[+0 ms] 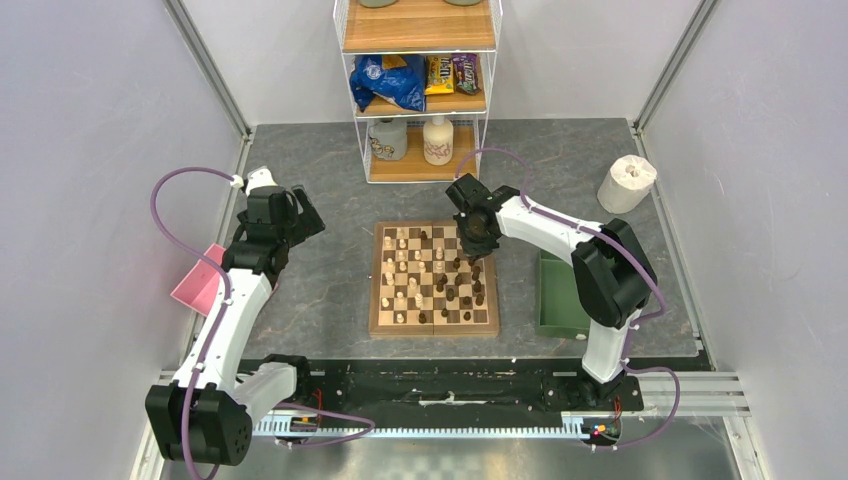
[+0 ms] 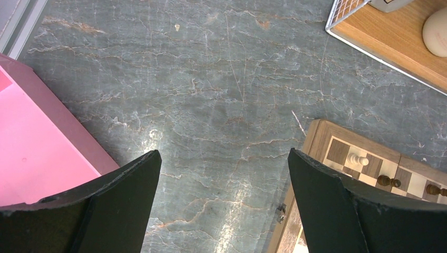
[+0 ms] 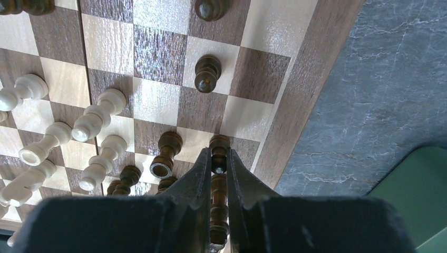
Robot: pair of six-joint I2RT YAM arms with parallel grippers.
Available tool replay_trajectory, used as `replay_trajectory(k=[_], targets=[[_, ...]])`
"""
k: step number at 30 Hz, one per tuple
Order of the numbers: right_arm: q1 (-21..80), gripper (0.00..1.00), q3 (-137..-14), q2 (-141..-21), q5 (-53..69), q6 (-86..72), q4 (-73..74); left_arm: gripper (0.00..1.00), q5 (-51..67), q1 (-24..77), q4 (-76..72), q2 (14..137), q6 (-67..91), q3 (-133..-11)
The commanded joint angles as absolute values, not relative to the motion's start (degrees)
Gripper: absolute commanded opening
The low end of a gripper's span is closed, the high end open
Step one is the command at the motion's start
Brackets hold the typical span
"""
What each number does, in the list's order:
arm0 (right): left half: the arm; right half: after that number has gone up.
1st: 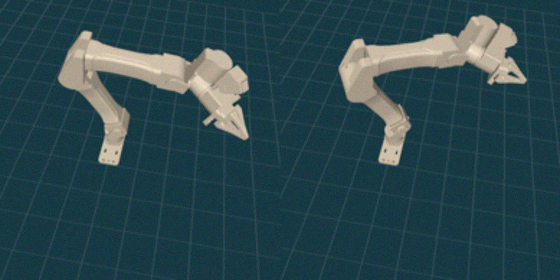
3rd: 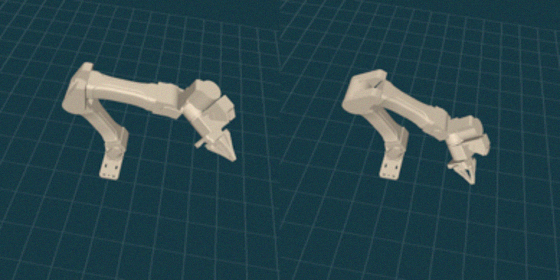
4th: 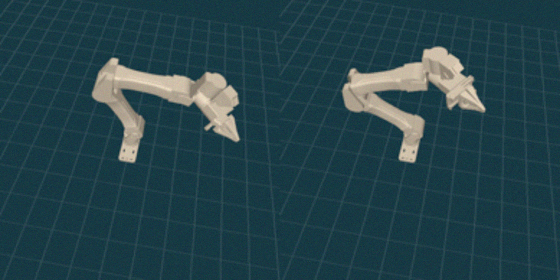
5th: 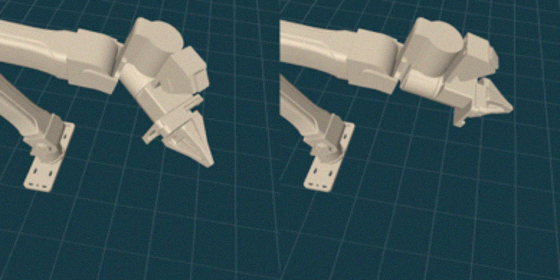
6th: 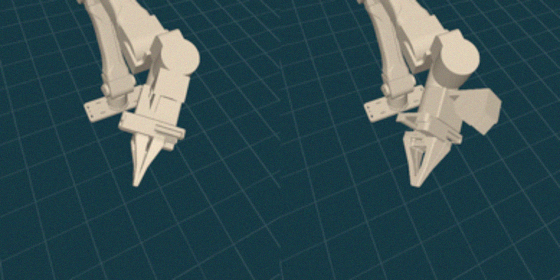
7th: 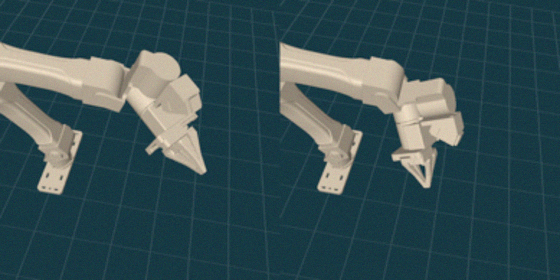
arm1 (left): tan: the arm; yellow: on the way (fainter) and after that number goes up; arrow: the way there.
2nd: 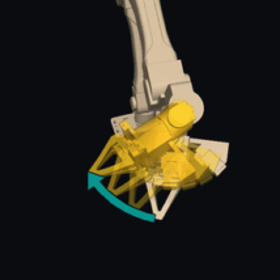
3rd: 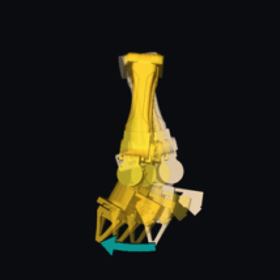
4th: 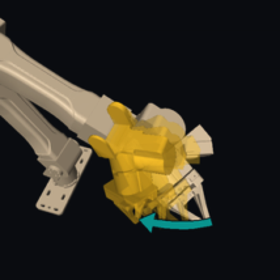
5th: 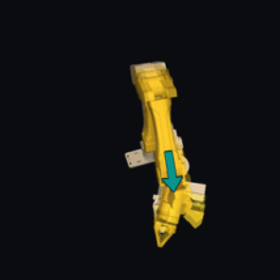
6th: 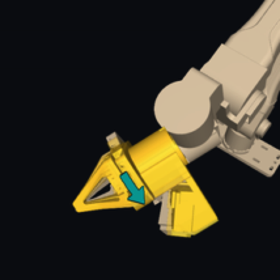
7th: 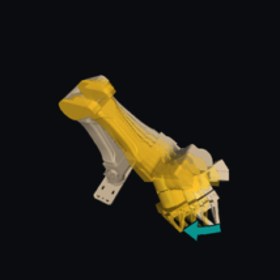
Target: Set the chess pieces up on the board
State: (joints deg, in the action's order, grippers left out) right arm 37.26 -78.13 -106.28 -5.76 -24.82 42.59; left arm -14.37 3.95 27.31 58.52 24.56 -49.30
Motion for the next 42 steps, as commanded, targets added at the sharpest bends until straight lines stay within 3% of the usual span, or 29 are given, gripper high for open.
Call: replay_trajectory(k=[1, 20, 26, 42], targets=[[37.07, 0.14, -80.70, -105.07, -7.09, -25.24, 40.39, 0.98, -13.36, 3.94, 25.40, 58.65, 23.96, -49.83], [37.09, 0.17, -83.24, -109.33, -7.40, -26.09, 38.67, 0.98, -13.80, 3.88, 25.58, 58.53, 23.91, -49.66], [37.09, 0.33, -82.97, -109.35, -7.32, -25.93, 38.66, 0.98, -13.89, 3.88, 25.58, 58.66, 23.96, -49.48], [37.17, 0.49, -78.47, -97.35, -6.84, -25.59, 39.71, 0.98, -13.65, 3.87, 25.66, 58.56, 23.99, -49.57]])
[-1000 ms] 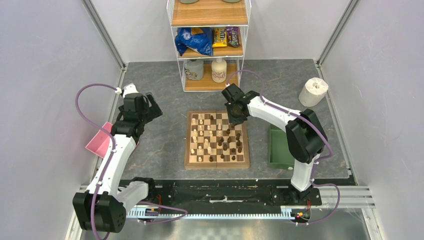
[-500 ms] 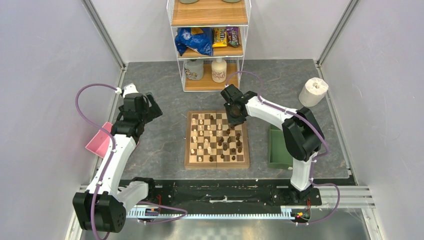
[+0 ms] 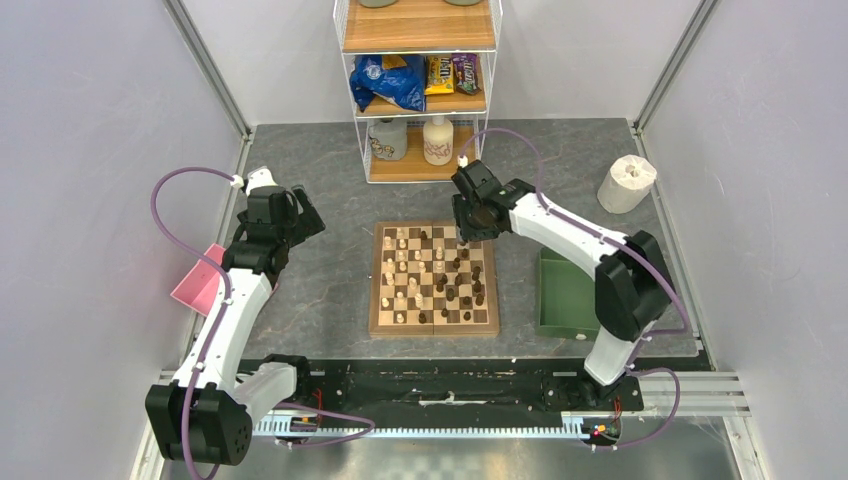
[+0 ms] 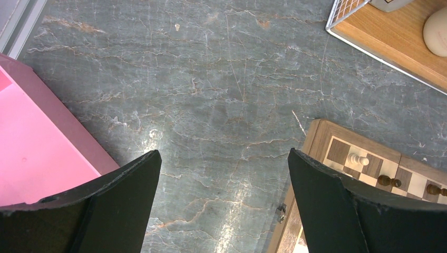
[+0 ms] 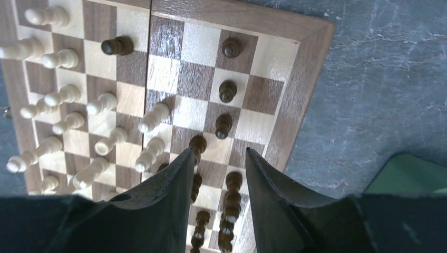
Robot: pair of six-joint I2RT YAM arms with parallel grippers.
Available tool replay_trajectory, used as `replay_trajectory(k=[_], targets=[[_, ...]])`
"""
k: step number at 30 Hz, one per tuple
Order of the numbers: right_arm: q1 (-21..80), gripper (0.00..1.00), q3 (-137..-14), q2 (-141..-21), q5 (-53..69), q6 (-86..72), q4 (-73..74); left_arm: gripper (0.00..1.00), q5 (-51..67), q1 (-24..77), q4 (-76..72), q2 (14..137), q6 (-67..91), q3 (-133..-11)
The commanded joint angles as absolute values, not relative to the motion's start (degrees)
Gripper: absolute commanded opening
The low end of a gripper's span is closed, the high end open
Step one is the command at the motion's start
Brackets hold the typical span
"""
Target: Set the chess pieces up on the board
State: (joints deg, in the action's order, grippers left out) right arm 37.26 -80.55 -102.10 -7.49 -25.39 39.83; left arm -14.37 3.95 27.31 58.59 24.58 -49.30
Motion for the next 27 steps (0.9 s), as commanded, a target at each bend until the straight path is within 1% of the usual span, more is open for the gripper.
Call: replay_trajectory(k=[1, 7, 12, 19, 27], targets=[[37.24, 0.49, -77.66, -96.62, -6.53, -25.90, 39.43, 0.98, -13.59, 3.87, 25.66, 58.57, 24.04, -49.57], [40.37, 0.49, -74.85, -93.80, -4.96, -27.12, 39.20, 0.98, -13.54, 3.88, 25.75, 58.67, 24.01, -49.66], [44.85, 0.48, -73.52, -92.43, -4.40, -28.10, 39.20, 0.98, -13.50, 3.87, 25.84, 58.60, 24.15, -49.66], [49.83, 0.47, -72.42, -93.34, -5.18, -29.61, 39.46, 0.98, -13.45, 3.88, 25.84, 58.70, 24.16, -49.66], [51.72, 0.46, -72.95, -94.93, -7.70, -30.58, 41.95, 0.98, -13.27, 3.93, 25.84, 58.72, 24.14, -49.75]])
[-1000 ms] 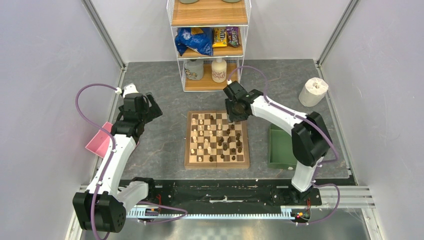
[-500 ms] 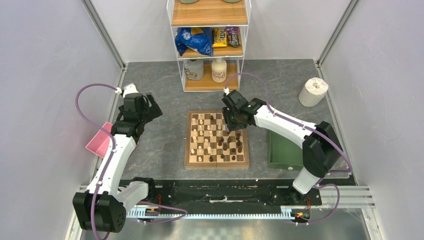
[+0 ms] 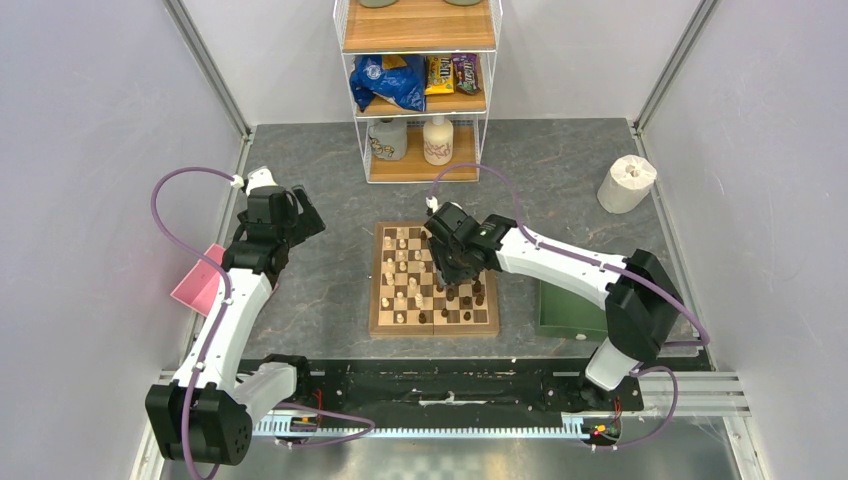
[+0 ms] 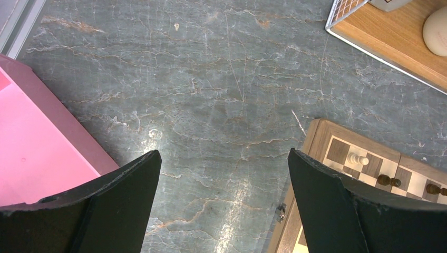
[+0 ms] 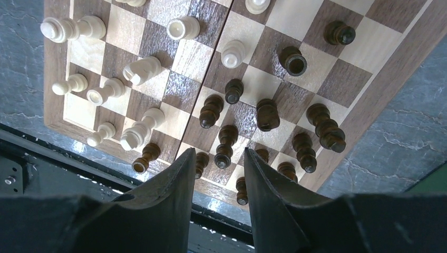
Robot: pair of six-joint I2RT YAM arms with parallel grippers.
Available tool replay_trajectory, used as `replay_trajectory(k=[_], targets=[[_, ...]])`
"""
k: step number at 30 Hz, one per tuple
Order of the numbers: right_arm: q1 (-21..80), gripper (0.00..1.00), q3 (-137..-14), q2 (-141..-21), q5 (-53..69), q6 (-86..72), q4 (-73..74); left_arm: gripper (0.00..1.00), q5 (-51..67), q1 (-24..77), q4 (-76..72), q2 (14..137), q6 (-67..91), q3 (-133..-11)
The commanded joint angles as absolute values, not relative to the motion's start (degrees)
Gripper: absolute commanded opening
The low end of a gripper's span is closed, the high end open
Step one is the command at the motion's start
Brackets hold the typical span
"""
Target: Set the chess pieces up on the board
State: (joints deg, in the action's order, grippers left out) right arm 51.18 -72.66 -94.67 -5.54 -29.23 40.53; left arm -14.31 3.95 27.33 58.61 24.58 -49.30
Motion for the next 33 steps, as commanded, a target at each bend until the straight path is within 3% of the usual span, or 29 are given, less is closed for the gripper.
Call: replay_trajectory(k=[1, 33], targets=[[51.72, 0.46, -72.87, -95.15, -7.74, -30.80, 42.08, 0.98, -13.28, 3.92, 25.84, 58.72, 24.17, -49.82], [52.99, 0.32, -73.28, -98.36, -4.90, -30.69, 43.15, 0.98, -13.13, 3.90, 25.84, 58.37, 24.25, -49.49]])
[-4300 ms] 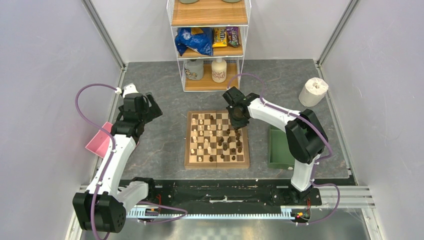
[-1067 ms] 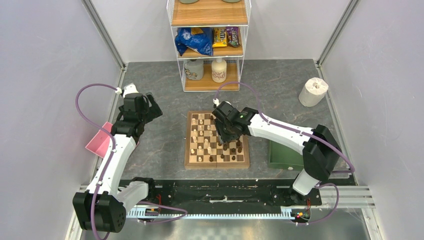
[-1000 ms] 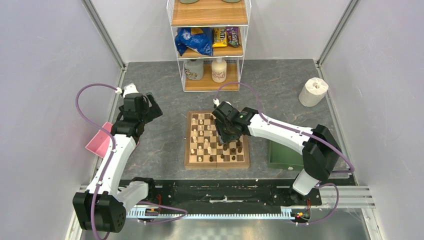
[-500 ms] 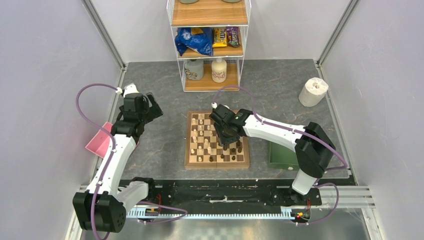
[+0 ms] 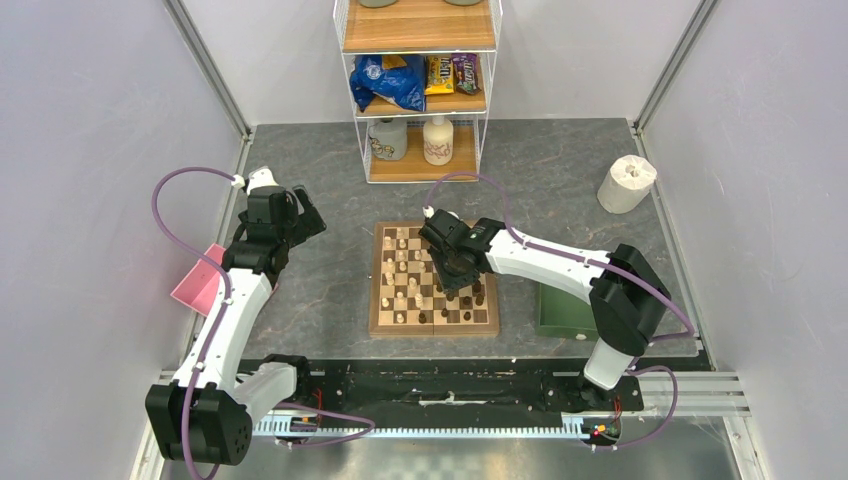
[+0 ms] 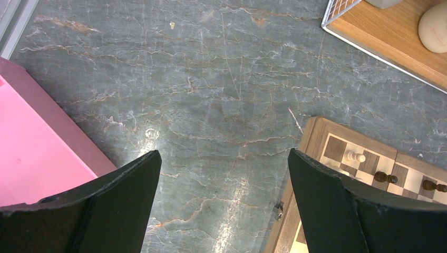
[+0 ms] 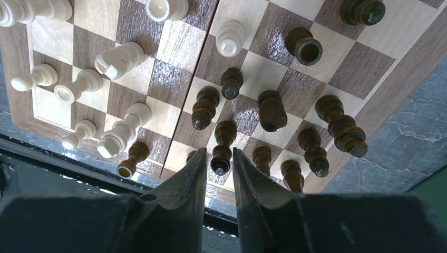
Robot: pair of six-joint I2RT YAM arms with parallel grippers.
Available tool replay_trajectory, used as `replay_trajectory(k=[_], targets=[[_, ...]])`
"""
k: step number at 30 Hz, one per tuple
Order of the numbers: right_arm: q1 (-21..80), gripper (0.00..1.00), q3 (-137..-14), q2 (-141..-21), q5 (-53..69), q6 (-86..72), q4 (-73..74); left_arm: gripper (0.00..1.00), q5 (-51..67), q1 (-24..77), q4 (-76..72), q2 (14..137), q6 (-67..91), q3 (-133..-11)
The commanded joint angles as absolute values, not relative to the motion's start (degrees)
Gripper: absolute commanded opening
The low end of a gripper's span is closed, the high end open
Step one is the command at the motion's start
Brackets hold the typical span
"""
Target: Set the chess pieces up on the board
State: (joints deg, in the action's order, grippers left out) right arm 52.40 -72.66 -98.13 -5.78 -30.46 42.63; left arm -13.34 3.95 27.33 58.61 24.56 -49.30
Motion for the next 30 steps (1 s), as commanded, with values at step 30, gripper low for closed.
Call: replay_trajectory(k=[30], targets=[[50.97, 0.10, -78.63, -85.11, -15.20, -26.97, 46.67, 0.98, -12.59, 3.91, 25.83, 58.57, 24.32, -49.39]])
